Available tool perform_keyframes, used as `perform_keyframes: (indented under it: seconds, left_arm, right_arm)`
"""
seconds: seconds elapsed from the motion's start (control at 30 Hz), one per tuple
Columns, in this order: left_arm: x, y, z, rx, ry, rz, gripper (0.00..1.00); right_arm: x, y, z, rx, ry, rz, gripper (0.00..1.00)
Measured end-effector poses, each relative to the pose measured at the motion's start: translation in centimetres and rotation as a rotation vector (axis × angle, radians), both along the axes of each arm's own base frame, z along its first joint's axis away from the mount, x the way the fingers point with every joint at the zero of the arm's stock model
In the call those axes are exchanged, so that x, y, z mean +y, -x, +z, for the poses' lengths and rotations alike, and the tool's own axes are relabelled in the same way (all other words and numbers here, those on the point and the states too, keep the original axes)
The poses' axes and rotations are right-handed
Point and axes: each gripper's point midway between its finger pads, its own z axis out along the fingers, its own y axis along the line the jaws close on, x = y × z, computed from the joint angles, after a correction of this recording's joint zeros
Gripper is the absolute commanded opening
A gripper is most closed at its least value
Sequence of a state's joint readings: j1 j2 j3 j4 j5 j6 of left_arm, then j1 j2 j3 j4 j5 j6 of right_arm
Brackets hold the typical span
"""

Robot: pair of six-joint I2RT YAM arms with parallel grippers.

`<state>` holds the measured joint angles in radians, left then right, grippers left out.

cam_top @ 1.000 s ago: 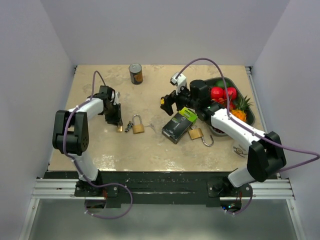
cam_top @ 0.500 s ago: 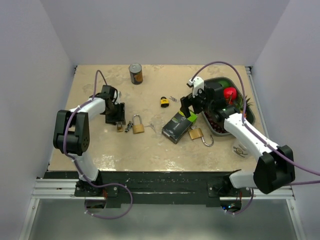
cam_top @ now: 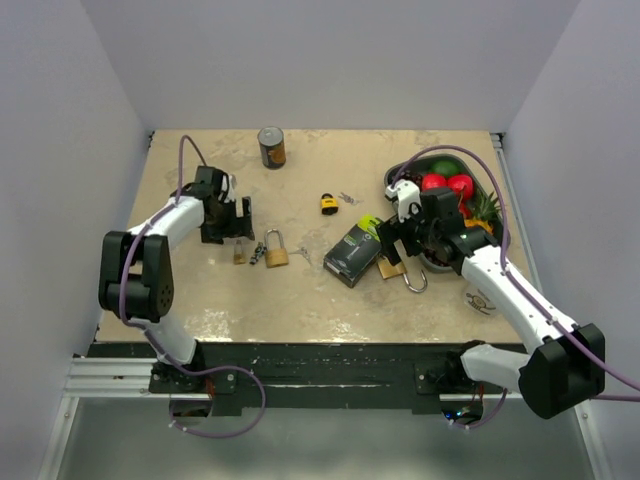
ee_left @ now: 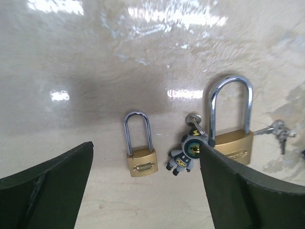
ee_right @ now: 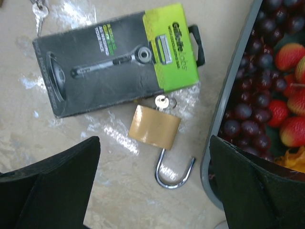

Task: Lock with the key
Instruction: Place the lock at the center of the board, then pick up the lock from the center of the board.

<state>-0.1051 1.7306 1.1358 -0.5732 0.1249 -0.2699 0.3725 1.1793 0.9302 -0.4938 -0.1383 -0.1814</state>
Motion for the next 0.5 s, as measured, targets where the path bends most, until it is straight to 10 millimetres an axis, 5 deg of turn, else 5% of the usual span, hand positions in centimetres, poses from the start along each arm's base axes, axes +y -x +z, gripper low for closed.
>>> perform_keyframes:
  seconds: [0.27,0.5]
  left_arm:
    - [0.7,-2.9,7.1,-0.261,0.055,0.069,0.99]
    - [0.6,-3.7,8.3,-0.315,0.073,0.086,0.99]
  right_arm:
    - [-0.9,1.7,-1.0,0.078,0.023,-0.032,0.99]
    - [-0.3,1.2,0.2,0.108,-0.085,-0.174,0.99]
